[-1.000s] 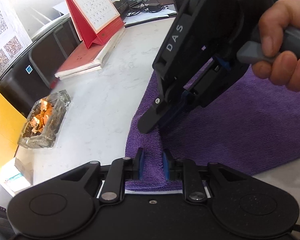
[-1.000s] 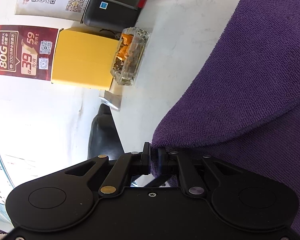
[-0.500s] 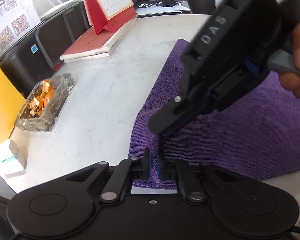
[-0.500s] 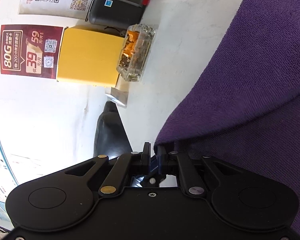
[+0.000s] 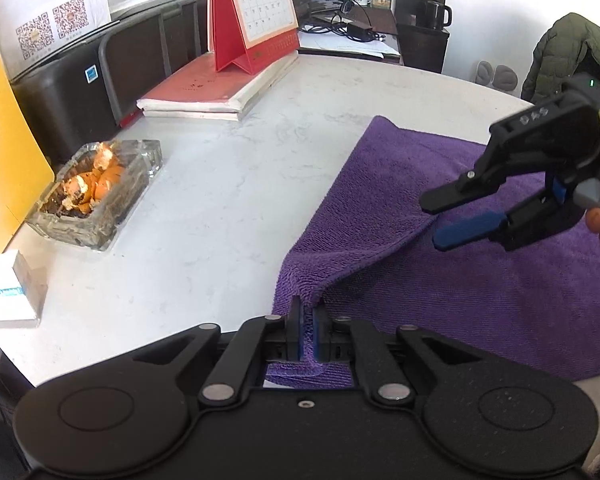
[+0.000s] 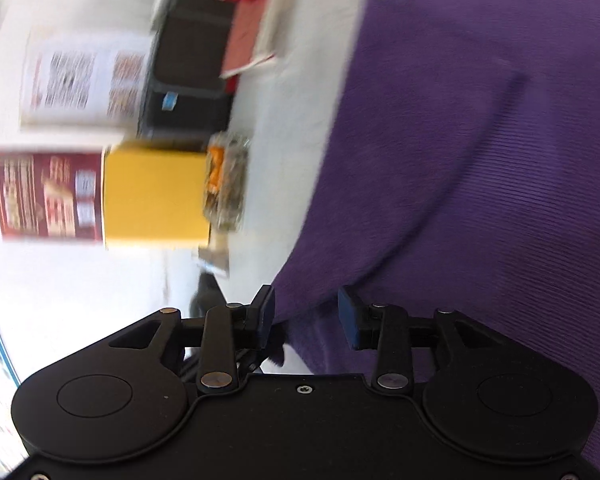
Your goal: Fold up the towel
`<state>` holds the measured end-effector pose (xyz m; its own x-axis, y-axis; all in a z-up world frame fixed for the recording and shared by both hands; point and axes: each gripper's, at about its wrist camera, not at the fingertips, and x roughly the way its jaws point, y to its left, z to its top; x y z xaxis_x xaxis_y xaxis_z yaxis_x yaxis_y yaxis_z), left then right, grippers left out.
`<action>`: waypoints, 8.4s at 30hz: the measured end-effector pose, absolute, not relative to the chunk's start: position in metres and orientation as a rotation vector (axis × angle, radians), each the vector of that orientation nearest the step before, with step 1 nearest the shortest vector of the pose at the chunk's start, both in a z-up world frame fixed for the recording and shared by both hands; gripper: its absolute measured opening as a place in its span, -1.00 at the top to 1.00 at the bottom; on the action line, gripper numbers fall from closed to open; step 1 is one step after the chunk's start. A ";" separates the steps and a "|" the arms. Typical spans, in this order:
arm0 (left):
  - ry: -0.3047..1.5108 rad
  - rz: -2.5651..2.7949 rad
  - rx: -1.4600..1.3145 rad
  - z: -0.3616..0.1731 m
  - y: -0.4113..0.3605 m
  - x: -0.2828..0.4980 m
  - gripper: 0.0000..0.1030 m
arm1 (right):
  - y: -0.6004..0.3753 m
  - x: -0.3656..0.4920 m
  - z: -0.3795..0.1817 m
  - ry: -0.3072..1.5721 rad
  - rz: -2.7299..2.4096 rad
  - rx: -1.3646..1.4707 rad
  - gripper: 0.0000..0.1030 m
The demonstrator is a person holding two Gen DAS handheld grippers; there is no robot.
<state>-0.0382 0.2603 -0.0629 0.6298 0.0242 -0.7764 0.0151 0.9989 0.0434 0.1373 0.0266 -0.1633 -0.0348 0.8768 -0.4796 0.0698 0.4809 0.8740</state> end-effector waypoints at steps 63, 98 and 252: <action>0.979 -0.061 0.071 -0.082 0.211 -0.036 0.92 | 0.064 0.175 -0.115 0.965 0.758 -0.071 0.93; 1.005 0.010 0.100 -0.055 0.109 -0.054 0.92 | 0.009 0.189 -0.085 0.912 0.816 -0.026 0.93; 0.904 -0.832 0.277 -0.027 -0.148 -0.047 0.91 | -0.255 0.073 -0.038 0.779 0.662 -0.514 0.95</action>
